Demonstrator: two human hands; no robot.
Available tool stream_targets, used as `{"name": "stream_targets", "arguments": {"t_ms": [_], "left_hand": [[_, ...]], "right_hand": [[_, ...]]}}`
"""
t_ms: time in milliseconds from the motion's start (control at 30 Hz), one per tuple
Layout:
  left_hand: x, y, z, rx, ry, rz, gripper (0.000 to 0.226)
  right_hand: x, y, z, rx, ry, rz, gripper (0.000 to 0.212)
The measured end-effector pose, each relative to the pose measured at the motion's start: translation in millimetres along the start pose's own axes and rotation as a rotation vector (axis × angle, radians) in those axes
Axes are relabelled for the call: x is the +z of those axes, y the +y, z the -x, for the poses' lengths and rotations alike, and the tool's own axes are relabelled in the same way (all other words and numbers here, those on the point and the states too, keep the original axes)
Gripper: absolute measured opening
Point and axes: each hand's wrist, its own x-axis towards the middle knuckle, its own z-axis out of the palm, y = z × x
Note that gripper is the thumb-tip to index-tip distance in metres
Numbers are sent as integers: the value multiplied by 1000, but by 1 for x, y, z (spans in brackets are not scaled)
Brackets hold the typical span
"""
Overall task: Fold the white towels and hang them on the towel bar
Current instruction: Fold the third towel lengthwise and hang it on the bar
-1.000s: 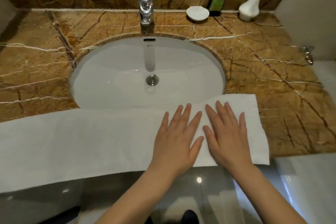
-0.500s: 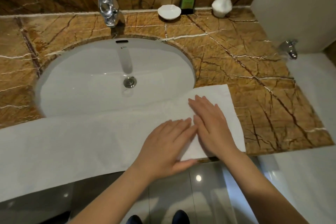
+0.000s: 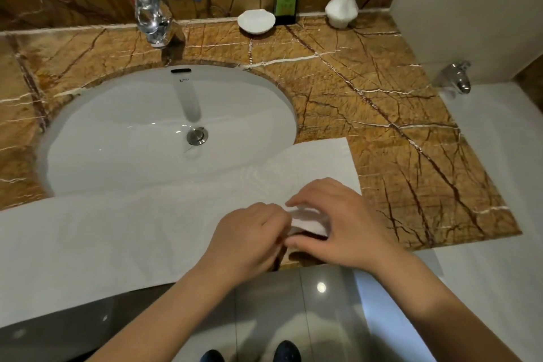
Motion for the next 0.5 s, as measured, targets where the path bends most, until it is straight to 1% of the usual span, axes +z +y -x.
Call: {"name": "stream_targets", "arguments": {"t_ms": [67,133,167,233,267,333,433,467,500], "left_hand": [[-10,0,-6,-149,17,-56,28],[-18,-1,-9,-231,39,-100,28],[-20,-1,-10,-221,21,-105,27],[-22,0,-9,-164,-28,-136,37],[-22,1,-9,-161,-28,-164,37],[-27,1,-12,-218,45,-222,31],[-38,-4,-19,-272,271,-319,25],[-40,-7,-22,-263,353,-362,25],[-41,-11,-25,-251,416,-403,25]], "right_hand": [[-2,1,-4,-54,-101,193,40],[-8,5,-11,-48,-88,305,35],[-13,6,-14,-37,-57,324,34],[-23,4,-21,-19,15,353,31],[-28,1,-25,-24,60,369,28],[-35,-3,-34,-76,201,389,22],[-40,-9,-46,-211,498,412,18],[-41,-10,-49,-232,579,424,18],[-41,-10,-52,-225,616,438,19]]}}
